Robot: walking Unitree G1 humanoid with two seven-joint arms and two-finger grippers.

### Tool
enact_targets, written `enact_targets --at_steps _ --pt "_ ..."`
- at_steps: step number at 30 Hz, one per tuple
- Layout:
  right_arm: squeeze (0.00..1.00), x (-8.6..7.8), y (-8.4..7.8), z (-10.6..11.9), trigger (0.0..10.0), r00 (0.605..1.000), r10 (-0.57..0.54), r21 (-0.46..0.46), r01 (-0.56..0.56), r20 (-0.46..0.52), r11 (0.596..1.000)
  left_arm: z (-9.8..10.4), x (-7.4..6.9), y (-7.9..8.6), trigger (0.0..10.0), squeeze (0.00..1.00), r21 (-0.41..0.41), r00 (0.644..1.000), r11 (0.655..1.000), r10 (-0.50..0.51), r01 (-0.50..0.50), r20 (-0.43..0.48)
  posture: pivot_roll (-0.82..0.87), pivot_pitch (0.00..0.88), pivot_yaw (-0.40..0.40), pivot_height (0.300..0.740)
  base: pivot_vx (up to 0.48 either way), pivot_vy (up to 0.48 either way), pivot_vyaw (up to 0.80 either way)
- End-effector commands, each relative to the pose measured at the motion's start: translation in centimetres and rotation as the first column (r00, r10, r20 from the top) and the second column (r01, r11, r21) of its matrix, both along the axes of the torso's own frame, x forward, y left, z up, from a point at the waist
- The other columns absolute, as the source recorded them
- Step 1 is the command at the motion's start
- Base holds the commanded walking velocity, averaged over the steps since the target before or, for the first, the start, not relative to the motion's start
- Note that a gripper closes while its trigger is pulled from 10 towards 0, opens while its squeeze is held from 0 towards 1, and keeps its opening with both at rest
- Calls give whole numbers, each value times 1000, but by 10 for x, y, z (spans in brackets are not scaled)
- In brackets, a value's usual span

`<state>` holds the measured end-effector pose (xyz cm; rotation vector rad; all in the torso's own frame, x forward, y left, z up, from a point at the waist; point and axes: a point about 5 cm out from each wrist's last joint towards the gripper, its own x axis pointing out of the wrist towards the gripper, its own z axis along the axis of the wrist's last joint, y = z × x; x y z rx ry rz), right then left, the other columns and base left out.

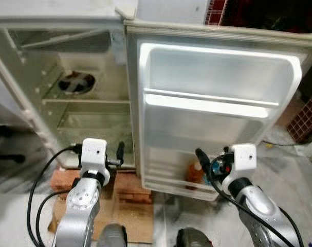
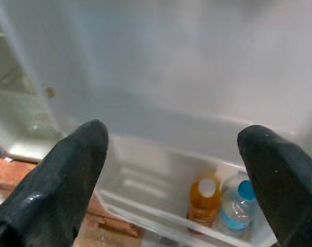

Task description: Restocking fridge

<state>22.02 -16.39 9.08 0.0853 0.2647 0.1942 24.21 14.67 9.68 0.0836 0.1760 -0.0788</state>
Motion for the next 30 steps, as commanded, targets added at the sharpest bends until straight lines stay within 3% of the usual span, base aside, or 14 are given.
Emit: enact_targets --at_steps 1,5,30 --pt "0 1 -2 4 10000 1000 -5 -2 5 26 1000 2 2 0 10000 0 7 1000 1000 -3 3 8 20 0 -38 717 0 0 0" --pt "0 2 -2 4 10000 1000 -5 -4 5 29 1000 3 2 0 10000 0 -1 1000 1000 -3 3 19 21 0 -37 740 0 0 0" --pt "0 3 -4 -1 10000 1000 -17 -11 17 13 1000 3 1 -4 10000 0 -19 999 999 -38 38 23 14 0 -31 740 0 -20 0"
